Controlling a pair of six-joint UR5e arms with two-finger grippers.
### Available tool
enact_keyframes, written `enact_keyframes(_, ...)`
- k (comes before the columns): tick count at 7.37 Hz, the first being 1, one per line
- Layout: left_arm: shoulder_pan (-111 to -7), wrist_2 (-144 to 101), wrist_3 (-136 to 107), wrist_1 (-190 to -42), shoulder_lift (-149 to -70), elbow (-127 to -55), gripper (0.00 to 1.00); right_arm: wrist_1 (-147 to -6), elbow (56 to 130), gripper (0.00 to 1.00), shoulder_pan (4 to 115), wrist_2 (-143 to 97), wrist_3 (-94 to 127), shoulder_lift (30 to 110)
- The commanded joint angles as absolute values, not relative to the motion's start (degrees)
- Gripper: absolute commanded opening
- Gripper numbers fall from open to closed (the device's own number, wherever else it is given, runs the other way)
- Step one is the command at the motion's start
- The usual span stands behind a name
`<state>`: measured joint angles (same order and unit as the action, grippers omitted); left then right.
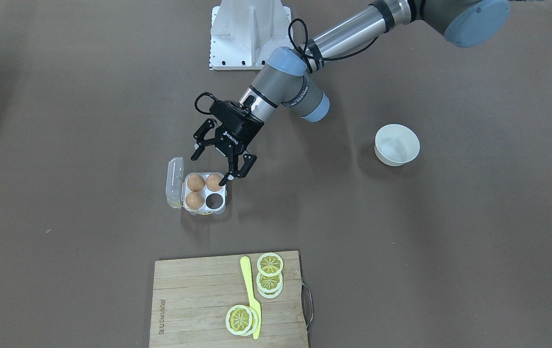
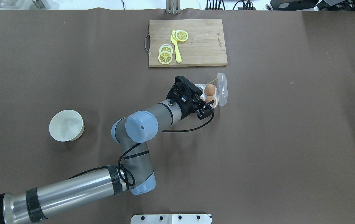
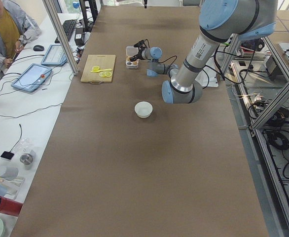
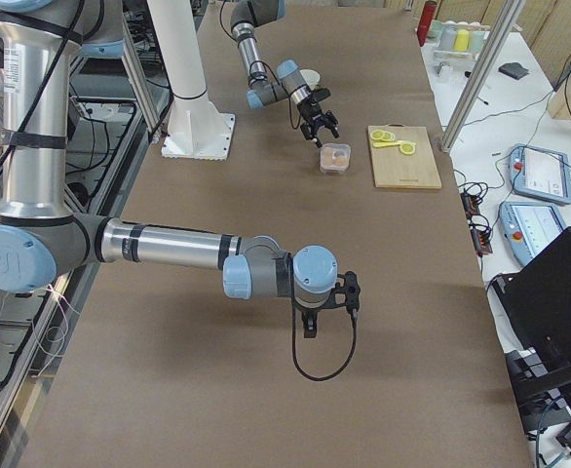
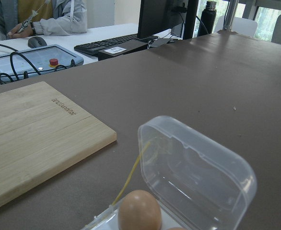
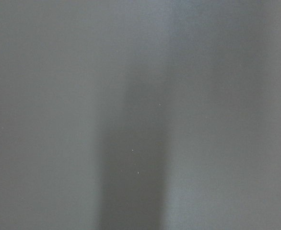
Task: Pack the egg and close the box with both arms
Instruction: 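Lower the egg into an empty slot and open the left gripper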
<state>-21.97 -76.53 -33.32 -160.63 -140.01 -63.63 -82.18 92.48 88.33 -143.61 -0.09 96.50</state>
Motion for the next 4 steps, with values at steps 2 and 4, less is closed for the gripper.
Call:
enact_keyframes(2,-23.98,-77.77,-40.06,-159.79,-140.54,-64.42,0.93,-82.09,92.72,1.0,88.33,-143.53,-0.09,96.33)
enact_keyframes(4,-32.12,-90.1,-48.03,-145.83,-137.92,-72.53,0.58,-82.0,92.64,1.0,88.33,-143.0,-0.18,95.1)
